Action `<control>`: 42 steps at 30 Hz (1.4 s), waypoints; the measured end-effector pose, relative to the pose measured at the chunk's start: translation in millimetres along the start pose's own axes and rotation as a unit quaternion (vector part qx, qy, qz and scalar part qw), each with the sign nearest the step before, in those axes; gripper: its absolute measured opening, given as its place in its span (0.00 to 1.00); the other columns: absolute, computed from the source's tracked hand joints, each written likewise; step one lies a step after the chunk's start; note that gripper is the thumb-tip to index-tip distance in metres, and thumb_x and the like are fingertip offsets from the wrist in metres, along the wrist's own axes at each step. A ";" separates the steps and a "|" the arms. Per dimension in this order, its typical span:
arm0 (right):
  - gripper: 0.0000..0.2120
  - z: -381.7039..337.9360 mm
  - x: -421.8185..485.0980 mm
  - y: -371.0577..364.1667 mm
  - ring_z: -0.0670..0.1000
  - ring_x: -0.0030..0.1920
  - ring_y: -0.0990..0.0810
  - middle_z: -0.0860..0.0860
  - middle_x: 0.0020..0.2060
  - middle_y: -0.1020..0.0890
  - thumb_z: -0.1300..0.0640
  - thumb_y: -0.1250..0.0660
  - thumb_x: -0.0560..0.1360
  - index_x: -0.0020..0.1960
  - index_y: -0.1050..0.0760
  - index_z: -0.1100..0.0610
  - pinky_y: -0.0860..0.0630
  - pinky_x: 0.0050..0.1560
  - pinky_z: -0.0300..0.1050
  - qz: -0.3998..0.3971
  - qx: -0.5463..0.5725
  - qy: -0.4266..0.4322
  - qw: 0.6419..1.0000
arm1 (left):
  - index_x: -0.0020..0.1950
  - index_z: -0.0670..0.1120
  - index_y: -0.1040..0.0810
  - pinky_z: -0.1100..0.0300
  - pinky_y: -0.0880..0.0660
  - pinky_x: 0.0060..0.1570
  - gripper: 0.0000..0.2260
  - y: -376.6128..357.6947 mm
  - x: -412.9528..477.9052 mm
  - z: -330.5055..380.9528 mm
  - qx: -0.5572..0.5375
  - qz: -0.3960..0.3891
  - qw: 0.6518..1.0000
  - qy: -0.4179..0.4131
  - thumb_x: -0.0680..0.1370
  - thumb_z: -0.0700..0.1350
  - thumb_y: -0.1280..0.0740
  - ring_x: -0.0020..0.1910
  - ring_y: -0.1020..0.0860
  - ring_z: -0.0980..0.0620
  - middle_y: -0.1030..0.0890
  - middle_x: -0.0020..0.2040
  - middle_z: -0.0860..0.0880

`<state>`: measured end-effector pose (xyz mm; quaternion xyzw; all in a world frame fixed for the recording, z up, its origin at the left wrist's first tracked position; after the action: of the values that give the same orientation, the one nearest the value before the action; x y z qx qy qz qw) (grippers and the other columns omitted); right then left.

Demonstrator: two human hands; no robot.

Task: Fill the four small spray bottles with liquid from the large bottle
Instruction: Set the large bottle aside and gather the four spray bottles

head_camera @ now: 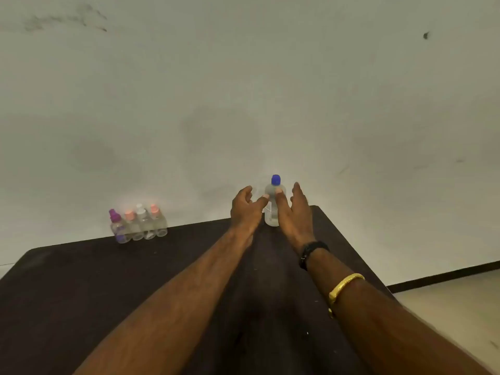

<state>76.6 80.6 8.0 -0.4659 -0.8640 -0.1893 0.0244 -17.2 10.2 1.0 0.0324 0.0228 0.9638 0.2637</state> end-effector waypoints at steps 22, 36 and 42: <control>0.18 75.0 63.4 -35.8 0.45 0.54 0.25 0.42 0.54 0.25 0.54 0.40 0.85 0.73 0.29 0.50 0.28 0.57 0.40 0.055 0.072 -0.016 0.996 | 0.75 0.50 0.26 0.45 0.23 0.66 0.19 -46.4 78.1 -74.1 -0.022 -0.032 0.998 0.039 0.83 0.43 0.34 0.64 0.20 0.48 0.20 0.68 0.49; 0.17 11.1 12.2 -21.8 0.45 0.57 0.23 0.42 0.56 0.23 0.53 0.40 0.84 0.73 0.28 0.48 0.25 0.64 0.44 0.057 0.083 0.035 0.994 | 0.74 0.47 0.26 0.50 0.23 0.67 0.19 -2.5 13.4 -10.1 -0.031 -0.001 0.999 -0.017 0.83 0.40 0.35 0.63 0.20 0.50 0.19 0.64 0.52; 0.19 -18.3 -34.6 -10.9 0.49 0.63 0.22 0.47 0.66 0.21 0.51 0.39 0.84 0.74 0.30 0.47 0.25 0.69 0.52 0.047 0.092 0.042 0.994 | 0.74 0.47 0.26 0.52 0.23 0.66 0.19 23.1 -38.5 17.7 -0.038 0.013 0.999 -0.028 0.83 0.40 0.34 0.60 0.20 0.51 0.20 0.67 0.48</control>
<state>84.8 41.3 14.1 -0.4935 -0.8530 -0.1268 0.1124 5.5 -28.8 18.2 0.0495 -0.0212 0.9661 0.2525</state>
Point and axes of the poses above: each hand's wrist, its own x-axis towards the middle knuckle, its own y-axis out of the back of the hand, z = x × y, the point moved 2 cm from there along x, towards the middle knuckle
